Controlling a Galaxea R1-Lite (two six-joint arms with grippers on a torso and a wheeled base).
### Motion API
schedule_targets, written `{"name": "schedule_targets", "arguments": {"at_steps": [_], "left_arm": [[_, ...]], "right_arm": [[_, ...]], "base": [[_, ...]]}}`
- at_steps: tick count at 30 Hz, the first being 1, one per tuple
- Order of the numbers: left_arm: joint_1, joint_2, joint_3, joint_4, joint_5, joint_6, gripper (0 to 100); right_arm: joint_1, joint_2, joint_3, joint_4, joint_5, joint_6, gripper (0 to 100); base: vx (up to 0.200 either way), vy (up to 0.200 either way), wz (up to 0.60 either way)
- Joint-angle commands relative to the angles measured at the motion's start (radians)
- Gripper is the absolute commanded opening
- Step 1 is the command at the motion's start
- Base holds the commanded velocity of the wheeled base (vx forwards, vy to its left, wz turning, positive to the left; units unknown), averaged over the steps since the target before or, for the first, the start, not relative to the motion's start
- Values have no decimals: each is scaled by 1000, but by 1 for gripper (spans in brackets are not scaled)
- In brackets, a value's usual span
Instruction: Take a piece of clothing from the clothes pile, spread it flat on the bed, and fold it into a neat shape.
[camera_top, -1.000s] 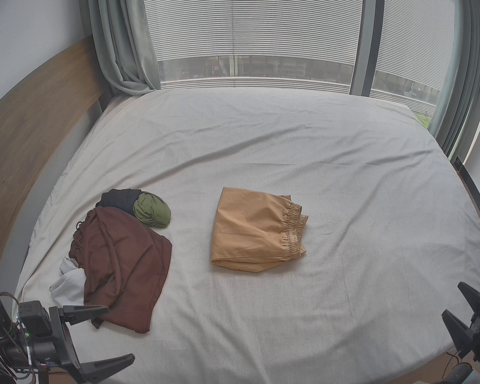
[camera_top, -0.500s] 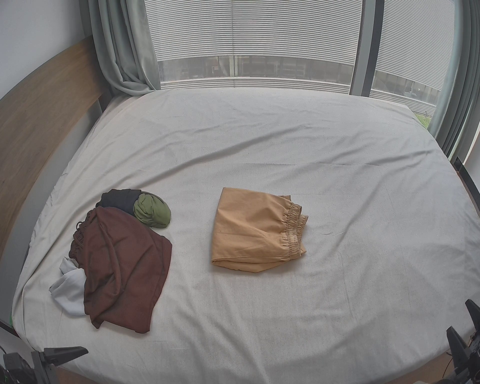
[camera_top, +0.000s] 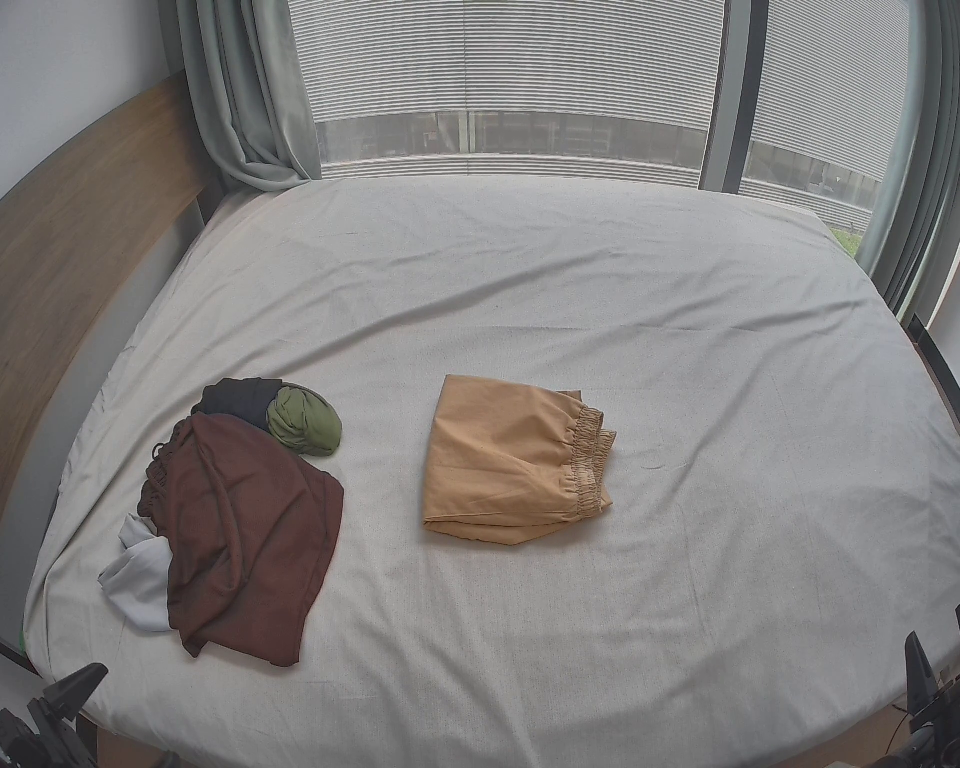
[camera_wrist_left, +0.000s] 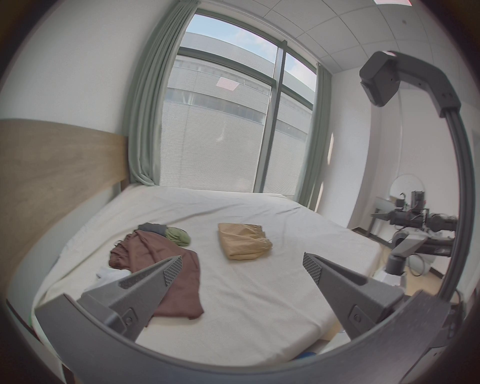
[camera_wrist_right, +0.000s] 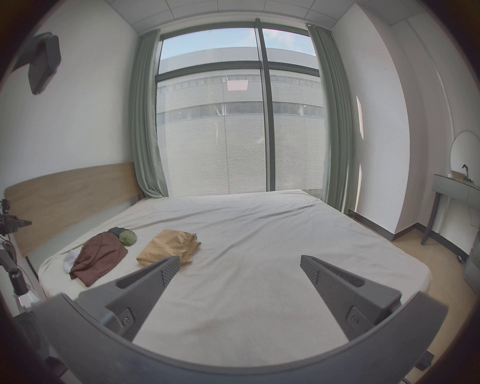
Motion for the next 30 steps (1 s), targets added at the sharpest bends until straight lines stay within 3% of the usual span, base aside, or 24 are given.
{"name": "schedule_targets", "arguments": {"at_steps": [1,7,11,20,22,30], "left_arm": [[2,-8,16,0,42,29,100],[5,-8,16,-1,123,41,100],[91,-83,12,25,162,44,100],[88,-75,16,19,321,55,100],[85,-72,16,75,423,87,100],[79,-89,16,69,403,73,100]], "right_arm": [[-3,-15,18,12,-12,-13,100],[-3,-15,18,12,-12,-13,100],[-3,-15,18,12,-12,-13,100],[-1,-16,18,12,-8,-32,100],[-1,-16,18,14,-1,-35,100],[-1,-16,18,12,14,-39,100]], "base": [[0,0,0],[0,0,0],[0,0,0],[0,0,0],[0,0,0],[0,0,0]]}}
